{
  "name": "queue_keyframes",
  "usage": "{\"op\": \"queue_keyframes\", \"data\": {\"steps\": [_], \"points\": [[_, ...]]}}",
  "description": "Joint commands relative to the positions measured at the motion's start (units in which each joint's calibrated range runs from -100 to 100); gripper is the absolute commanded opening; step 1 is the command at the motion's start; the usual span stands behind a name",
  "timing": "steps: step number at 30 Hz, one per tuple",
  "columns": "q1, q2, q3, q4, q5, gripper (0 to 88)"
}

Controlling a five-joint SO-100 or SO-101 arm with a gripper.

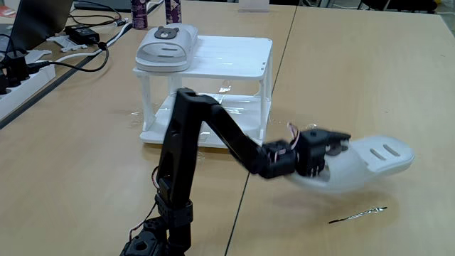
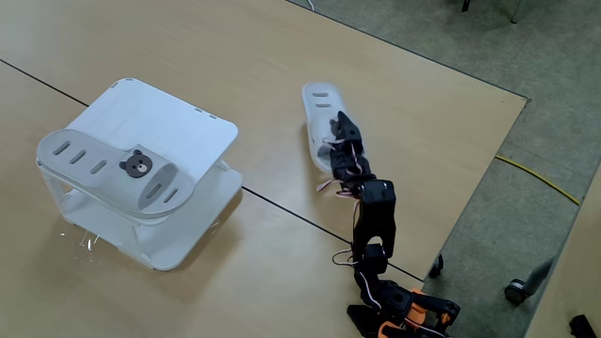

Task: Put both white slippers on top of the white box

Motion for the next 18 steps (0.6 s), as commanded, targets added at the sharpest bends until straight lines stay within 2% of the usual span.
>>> {"op": "queue_keyframes", "data": {"steps": [1, 6, 18], "points": [[0.03, -17.88, -12.48, 17.54, 0.42, 0.7], [-2.52, -24.1, -24.12, 29.96, 0.42, 0.7], [-3.34, -25.95, -52.26, 49.12, 0.42, 0.7]]}}
